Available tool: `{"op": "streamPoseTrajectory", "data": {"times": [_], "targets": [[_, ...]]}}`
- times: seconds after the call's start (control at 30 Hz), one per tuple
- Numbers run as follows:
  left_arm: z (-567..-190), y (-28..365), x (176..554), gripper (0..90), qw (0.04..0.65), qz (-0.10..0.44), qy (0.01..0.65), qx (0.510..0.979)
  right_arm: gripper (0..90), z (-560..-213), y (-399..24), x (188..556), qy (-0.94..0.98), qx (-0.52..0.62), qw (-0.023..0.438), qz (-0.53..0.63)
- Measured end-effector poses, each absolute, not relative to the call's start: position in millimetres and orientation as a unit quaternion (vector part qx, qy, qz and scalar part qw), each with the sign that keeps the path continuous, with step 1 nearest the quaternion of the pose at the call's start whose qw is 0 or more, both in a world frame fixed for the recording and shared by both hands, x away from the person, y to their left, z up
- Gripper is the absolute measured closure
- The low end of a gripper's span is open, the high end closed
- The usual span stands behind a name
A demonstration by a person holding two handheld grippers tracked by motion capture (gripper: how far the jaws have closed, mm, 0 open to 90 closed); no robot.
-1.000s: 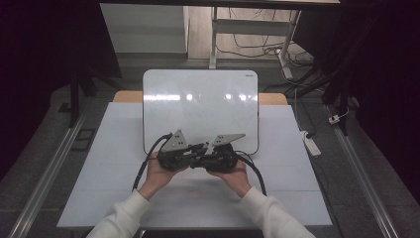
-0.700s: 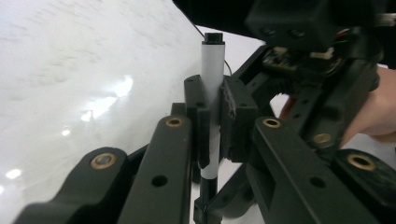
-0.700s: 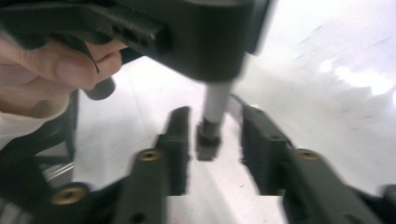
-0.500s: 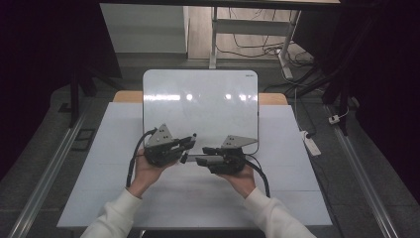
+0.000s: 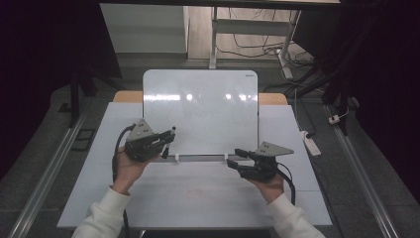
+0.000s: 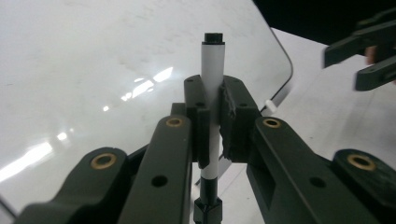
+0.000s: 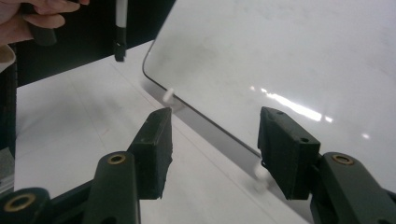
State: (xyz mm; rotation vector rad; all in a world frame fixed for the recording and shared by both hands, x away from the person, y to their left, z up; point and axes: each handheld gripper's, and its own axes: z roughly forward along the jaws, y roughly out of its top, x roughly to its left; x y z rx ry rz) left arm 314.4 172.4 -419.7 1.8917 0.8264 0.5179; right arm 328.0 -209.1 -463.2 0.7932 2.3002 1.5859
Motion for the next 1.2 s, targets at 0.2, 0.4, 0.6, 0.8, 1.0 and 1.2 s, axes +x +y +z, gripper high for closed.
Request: {"op": "streamPoseTrajectory", "data": {"times": [0.2,0.4,0.6,0.8,1.0,1.2], "targets": [[-417,181,315,81.8,0.475,0.219,0.355,0.775,43.9,-470,-244,320,0.782,0.294,0.158,0.527],[-414,186,326,81.8,0.463,0.22,0.375,0.772,44.0,-475,-275,314,0.765,0.322,0.16,0.534],[-413,190,355,81.7,0.422,0.222,0.401,0.782,44.0,-479,-289,314,0.764,0.335,0.172,0.524],[-428,194,377,81.7,0.381,0.211,0.429,0.792,44.1,-482,-290,317,0.768,0.338,0.156,0.522],[-439,192,391,81.6,0.358,0.198,0.44,0.8,44.1,-485,-289,320,0.772,0.34,0.145,0.518],[-445,189,400,81.3,0.353,0.196,0.442,0.801,44.0,-488,-287,321,0.778,0.337,0.138,0.512]]}}
